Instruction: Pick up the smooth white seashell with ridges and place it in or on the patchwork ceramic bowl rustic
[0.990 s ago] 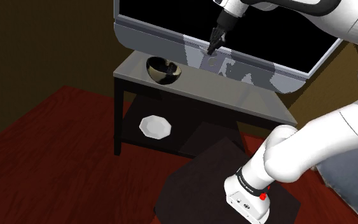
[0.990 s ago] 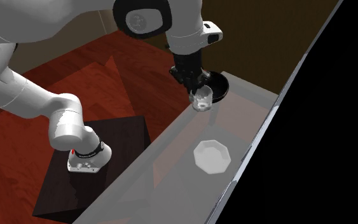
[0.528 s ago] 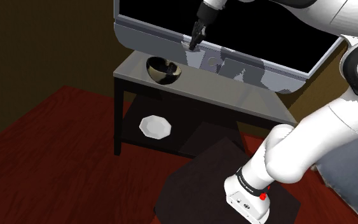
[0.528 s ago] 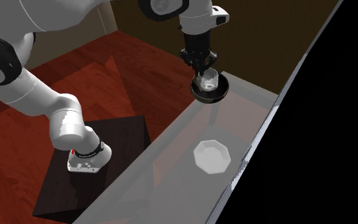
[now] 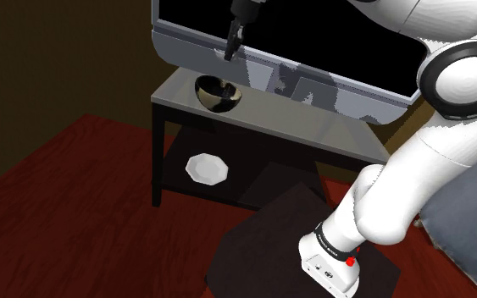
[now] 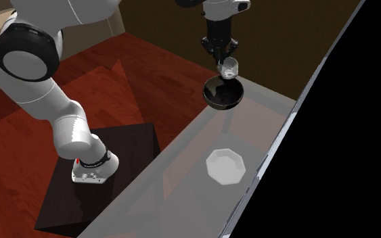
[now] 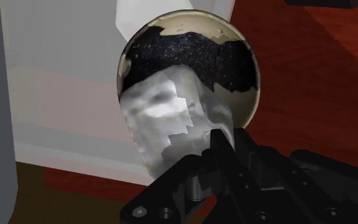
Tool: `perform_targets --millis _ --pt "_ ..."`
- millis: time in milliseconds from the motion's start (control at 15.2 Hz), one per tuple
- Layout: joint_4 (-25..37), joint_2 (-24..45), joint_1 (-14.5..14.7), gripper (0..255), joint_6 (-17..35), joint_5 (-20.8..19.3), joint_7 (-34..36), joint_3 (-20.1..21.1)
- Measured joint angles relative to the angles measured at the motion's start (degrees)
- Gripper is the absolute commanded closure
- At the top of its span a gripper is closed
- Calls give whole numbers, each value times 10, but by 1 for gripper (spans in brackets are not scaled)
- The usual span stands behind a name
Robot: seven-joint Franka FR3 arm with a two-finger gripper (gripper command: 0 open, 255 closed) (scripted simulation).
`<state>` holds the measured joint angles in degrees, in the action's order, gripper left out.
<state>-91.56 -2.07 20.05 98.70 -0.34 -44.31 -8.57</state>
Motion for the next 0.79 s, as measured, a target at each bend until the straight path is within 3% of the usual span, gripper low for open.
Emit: perform_targets --millis 792 --pt "-97 -9 3 255 88 -2 8 4"
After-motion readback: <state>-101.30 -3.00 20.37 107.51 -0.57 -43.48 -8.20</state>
